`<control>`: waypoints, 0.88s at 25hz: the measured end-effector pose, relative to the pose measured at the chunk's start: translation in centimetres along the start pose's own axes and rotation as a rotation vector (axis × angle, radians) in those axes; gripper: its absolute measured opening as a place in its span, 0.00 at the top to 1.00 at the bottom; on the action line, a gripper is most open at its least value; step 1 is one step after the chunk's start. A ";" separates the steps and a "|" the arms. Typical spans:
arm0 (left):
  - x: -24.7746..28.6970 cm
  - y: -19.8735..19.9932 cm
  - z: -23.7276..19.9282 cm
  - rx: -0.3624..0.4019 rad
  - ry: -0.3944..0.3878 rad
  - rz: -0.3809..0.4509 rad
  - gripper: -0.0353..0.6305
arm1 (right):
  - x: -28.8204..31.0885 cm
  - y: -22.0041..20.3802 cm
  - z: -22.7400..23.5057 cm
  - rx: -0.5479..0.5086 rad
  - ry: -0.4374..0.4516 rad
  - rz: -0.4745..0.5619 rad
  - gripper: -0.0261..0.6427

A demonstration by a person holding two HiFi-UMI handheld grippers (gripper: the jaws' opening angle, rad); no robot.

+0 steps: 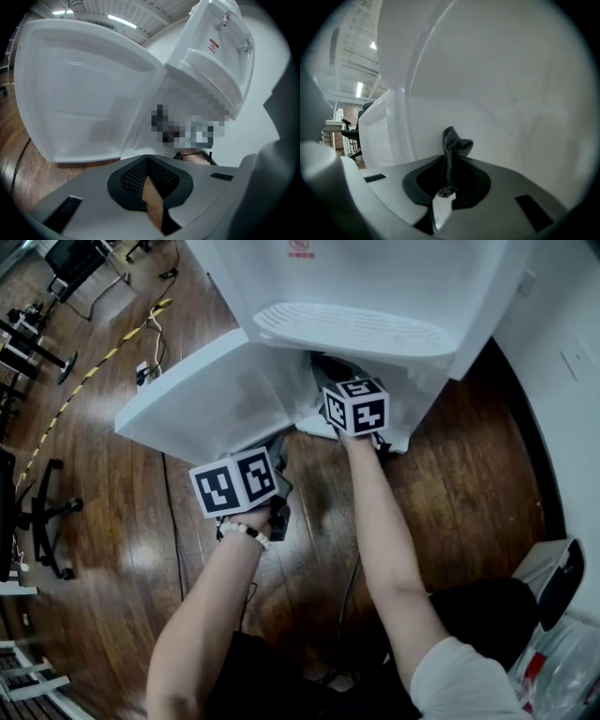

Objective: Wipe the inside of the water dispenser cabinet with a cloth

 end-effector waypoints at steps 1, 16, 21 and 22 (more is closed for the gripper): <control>0.1 -0.1 0.1 0.001 -0.003 -0.002 0.96 | 0.1 0.7 -0.2 -0.002 0.007 0.027 0.90; 0.4 -0.5 0.2 -0.012 -0.023 -0.019 0.96 | 0.7 1.6 -0.5 -0.043 -0.025 0.154 0.91; 0.6 -0.9 0.3 -0.018 -0.033 -0.031 0.96 | 1.4 -3.8 1.6 0.068 -0.118 -0.018 0.91; 0.7 -1.0 0.2 -0.019 -0.035 -0.036 0.96 | 1.7 -4.7 1.8 0.075 -0.122 -0.053 0.91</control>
Point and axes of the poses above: the fingertips, and each gripper's own axes: x forward along the fingers, z to its right, y out of its top, the point moved 10 cm from there along -x, backward along the fingers, and after that the axes turned 10 degrees about z, right-handed, at the moved point
